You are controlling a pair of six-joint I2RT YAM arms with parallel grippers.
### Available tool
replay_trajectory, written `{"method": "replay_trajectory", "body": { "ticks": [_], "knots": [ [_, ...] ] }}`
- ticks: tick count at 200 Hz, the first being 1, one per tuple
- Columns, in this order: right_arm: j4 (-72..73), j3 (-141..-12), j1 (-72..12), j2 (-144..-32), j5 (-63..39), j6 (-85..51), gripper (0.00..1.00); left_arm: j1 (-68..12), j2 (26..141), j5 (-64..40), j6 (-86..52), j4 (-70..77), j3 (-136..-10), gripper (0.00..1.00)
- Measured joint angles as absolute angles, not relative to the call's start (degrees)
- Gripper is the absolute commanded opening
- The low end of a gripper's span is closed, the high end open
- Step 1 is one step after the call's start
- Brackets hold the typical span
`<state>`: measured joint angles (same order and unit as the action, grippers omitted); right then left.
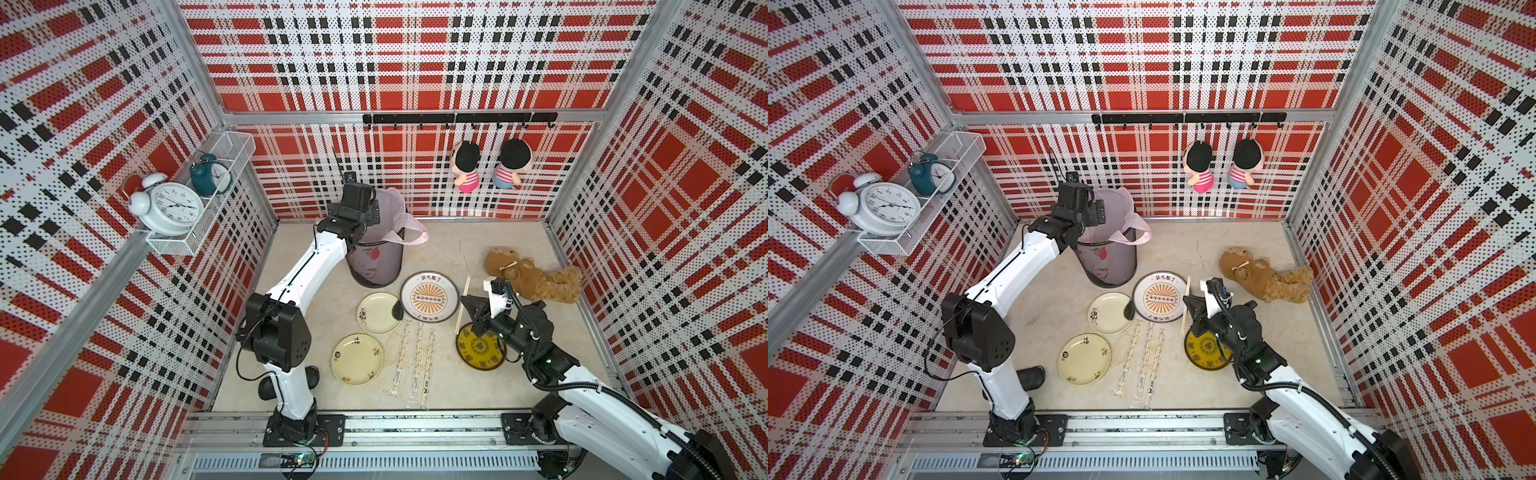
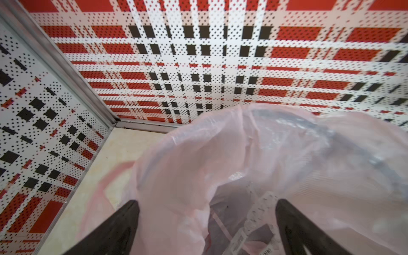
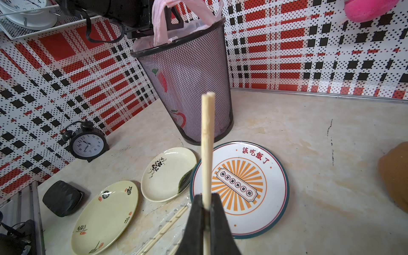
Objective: Remove the packaging of disposable chopsticks
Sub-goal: Place the packet bag in the trash bin, then place the disposable chopsticks on the plate.
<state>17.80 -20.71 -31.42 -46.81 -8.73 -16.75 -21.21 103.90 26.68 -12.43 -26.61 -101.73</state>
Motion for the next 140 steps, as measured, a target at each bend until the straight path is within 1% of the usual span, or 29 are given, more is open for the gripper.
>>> {"method": "replay_trajectory", "body": {
  "ticks": [49, 62, 81, 96, 106, 140],
  "knots": [
    [17.78, -20.71, -31.42, -46.83, -8.8, -17.02, 0.0, -22.72, 95.88, 27.18, -12.45, -24.58, -99.94, 0.98],
    [17.8, -20.71, -31.42, -47.0, -8.99, -17.32, 0.0, -22.94, 92.01, 25.74, -12.16, -21.78, -95.72, 0.99],
    [17.78, -20.8, -31.42, -47.79, -9.37, -18.02, 0.0, -24.49, 84.97, 21.63, -11.92, -16.16, -86.17, 0.99],
    [17.34, -21.04, -31.42, -49.01, -9.39, -18.83, 0.0, -27.77, 79.35, 19.31, -11.68, -11.7, -78.17, 0.99],
    [16.69, -21.37, -31.38, -49.93, -9.41, -19.55, 0.0, -31.38, 75.94, 18.96, -11.2, -8.64, -73.25, 0.99],
    [12.95, -23.53, -30.65, -52.69, -9.82, -22.65, 0.0, -42.78, 67.4, 16.69, -10.81, -0.54, -61.08, 0.99]
  ]
}}
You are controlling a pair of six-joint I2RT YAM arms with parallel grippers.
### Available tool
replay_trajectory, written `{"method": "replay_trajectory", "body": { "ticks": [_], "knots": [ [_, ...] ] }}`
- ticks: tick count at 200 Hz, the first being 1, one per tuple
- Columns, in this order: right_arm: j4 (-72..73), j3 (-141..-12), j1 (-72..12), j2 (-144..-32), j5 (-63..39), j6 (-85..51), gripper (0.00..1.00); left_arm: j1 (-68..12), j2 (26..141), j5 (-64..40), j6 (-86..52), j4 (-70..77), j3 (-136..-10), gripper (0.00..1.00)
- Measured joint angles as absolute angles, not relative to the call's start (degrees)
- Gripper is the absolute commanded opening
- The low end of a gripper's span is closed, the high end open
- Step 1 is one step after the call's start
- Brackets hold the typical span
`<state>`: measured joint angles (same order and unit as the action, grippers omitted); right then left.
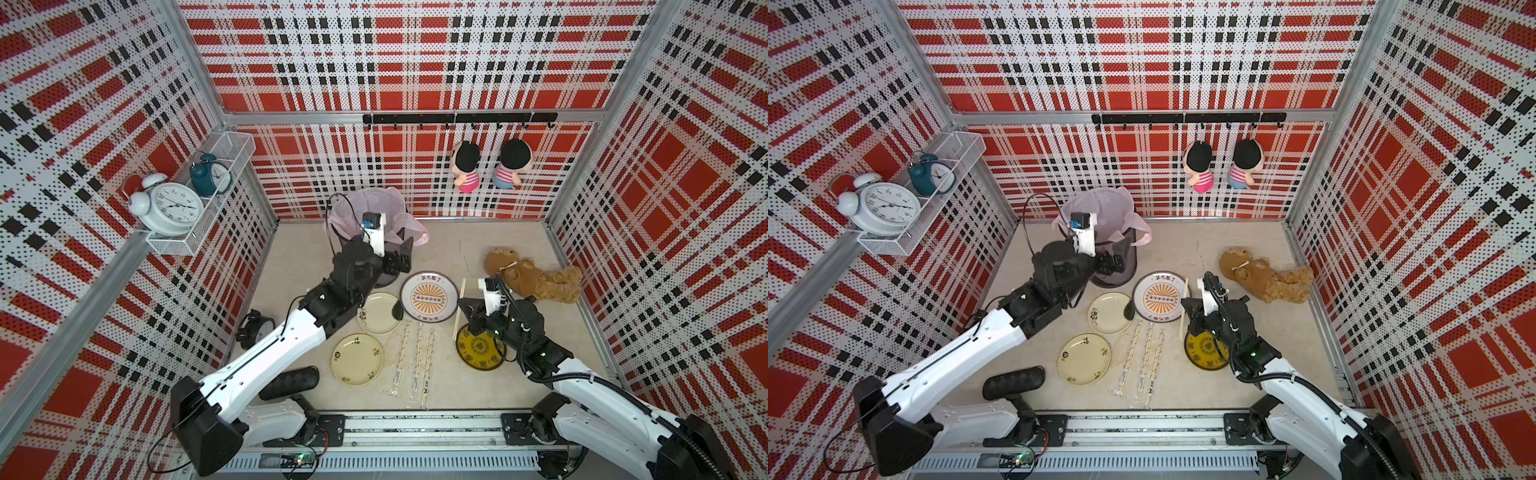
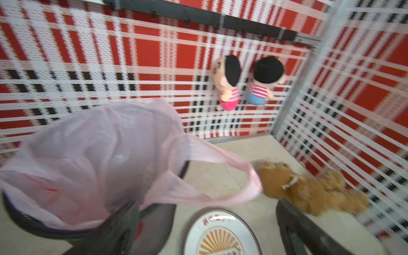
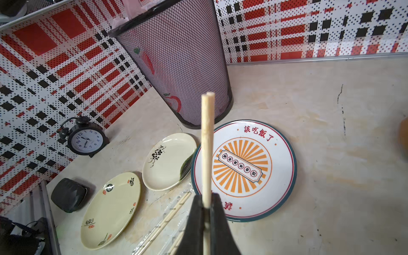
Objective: Remove the packaging of disposable chopsticks
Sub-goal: Place the disposable chopsticks on the plate.
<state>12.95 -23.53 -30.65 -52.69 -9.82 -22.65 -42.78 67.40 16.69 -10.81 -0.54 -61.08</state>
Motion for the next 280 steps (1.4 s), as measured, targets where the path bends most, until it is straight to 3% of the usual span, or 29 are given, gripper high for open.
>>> {"method": "replay_trajectory", "body": {
  "ticks": [62, 110, 175, 280],
  "knots": [
    [0.91, -27.73, -24.67, -56.29, -12.84, -28.03, 0.0, -56.23, 60.42, 16.05, -11.81, 11.09, -42.39, 1.0],
    [-11.16, -28.99, -19.73, -56.45, -14.48, -29.58, 0.0, -64.6, 64.16, 16.23, -13.89, 19.31, -35.22, 1.0],
    [-17.8, -28.36, -14.9, -56.9, -21.78, -31.92, 0.0, -66.22, 73.12, 15.42, -16.34, 26.3, -33.43, 1.0],
    [-13.08, -22.5, -4.51, -64.05, -32.45, -34.0, 0.0, -67.37, 88.79, 14.2, -17.87, 32.58, -37.1, 0.94]
  ]
}}
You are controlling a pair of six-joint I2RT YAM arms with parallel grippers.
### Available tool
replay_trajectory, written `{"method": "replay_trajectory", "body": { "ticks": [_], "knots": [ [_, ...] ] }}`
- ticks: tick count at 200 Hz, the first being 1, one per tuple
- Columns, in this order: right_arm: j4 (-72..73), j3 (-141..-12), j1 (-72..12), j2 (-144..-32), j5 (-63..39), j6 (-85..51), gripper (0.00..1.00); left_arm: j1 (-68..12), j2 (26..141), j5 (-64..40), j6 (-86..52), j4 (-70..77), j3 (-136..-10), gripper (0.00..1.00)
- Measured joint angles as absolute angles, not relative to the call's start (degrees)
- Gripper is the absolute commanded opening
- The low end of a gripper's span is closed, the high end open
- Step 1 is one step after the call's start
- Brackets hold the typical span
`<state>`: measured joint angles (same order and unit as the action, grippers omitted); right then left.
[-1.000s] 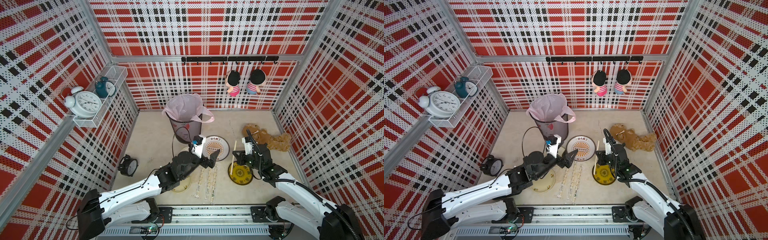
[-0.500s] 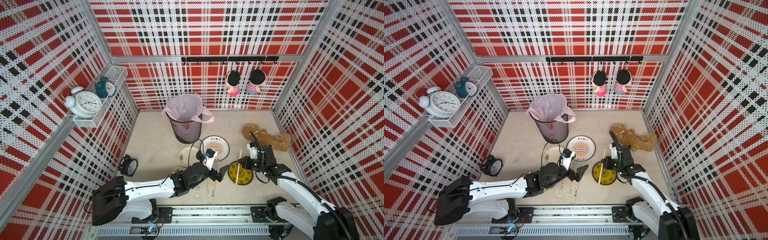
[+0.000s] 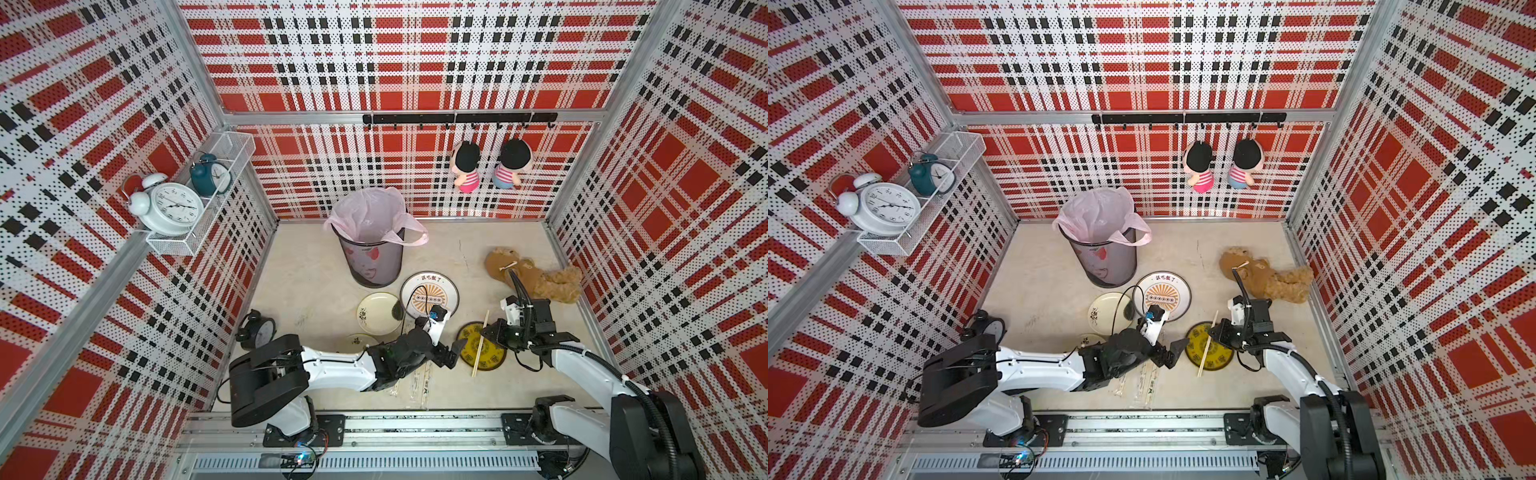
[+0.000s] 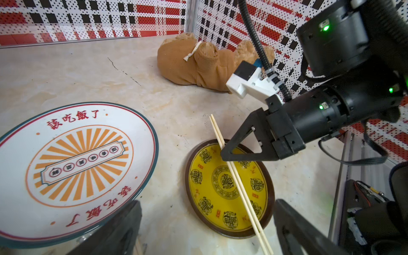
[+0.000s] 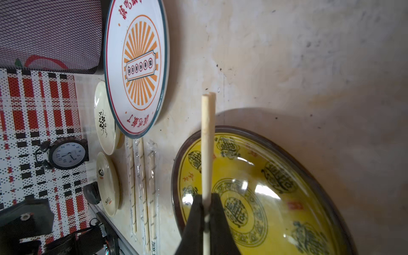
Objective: Remove the packaging of disposable chopsticks
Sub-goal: Place the disposable chopsticks on the plate.
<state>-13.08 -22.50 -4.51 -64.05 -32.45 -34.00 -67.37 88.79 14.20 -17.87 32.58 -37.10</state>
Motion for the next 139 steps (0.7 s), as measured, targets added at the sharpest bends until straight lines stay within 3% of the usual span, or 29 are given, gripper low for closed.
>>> {"method": "replay_trajectory", "body": {
  "ticks": [67, 139],
  "knots": [
    [-9.19, -21.5, 0.1, -66.22, -38.46, -33.98, 0.0, -68.05, 95.46, 11.51, -17.96, 34.79, -41.78, 0.9],
    [-5.06, -20.16, 4.56, -71.05, -43.64, -34.17, 0.0, -68.73, 104.29, 9.67, -16.64, 36.51, -48.99, 0.8]
  ]
}}
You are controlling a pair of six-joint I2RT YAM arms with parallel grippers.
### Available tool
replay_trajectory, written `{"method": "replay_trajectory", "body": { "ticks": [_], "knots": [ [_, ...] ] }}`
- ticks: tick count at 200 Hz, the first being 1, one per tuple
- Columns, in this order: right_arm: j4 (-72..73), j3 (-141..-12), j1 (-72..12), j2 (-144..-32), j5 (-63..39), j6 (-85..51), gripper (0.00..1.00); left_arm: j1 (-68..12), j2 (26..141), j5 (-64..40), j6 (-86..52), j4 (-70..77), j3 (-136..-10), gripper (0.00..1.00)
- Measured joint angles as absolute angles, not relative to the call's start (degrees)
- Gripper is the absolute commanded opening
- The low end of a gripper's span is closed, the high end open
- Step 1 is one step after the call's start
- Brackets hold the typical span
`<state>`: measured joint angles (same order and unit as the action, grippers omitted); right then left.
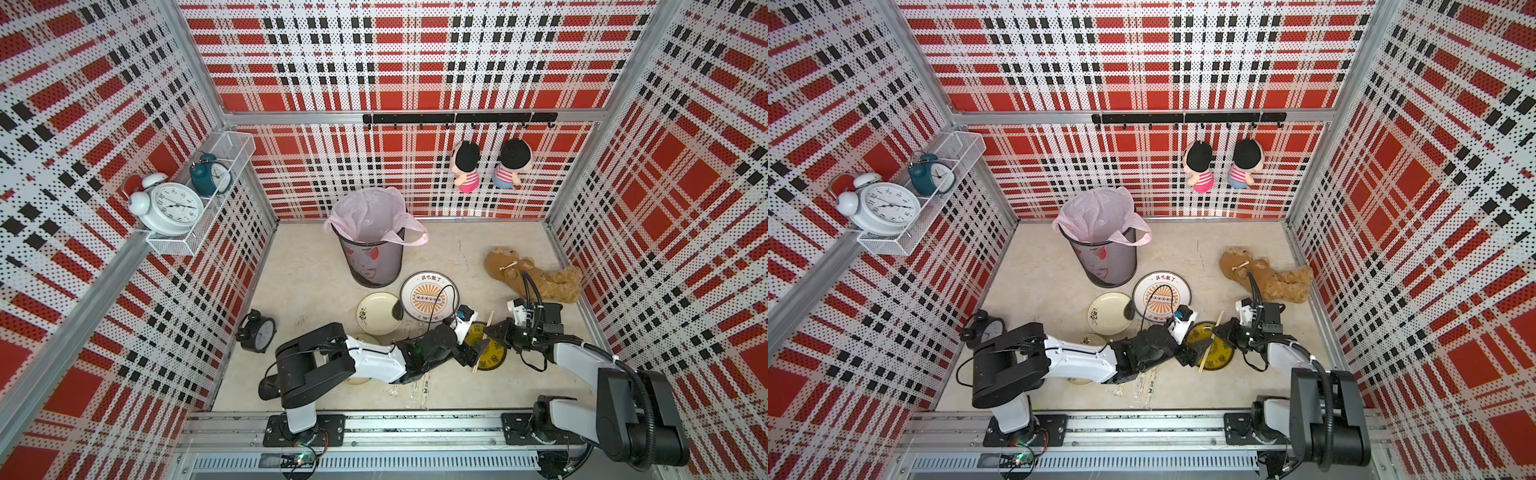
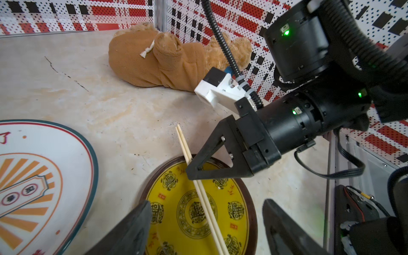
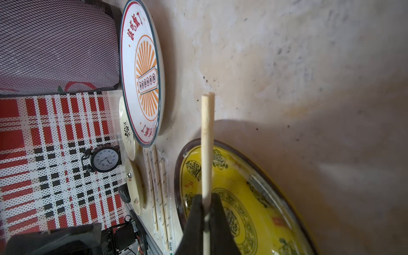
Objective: Remove the packaging of disposable chopsticks
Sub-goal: Place the disposable chopsticks on the plate.
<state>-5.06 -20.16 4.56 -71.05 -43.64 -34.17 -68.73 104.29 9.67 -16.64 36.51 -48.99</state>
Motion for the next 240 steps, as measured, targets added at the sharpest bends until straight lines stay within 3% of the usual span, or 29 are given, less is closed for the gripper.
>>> {"method": "replay_trajectory", "body": {
  "ticks": [181, 240],
  "knots": [
    [-5.32, -20.16, 4.95, -71.44, -42.44, -33.28, 0.04, -65.54, 110.02, 2.37, -16.4, 40.77, -51.13, 0.8],
    [-5.28, -20.16, 4.99, -71.59, -42.92, -33.28, 0.02, -65.56, 111.37, 1.17, -16.19, 42.02, -51.16, 0.72]
  ]
}}
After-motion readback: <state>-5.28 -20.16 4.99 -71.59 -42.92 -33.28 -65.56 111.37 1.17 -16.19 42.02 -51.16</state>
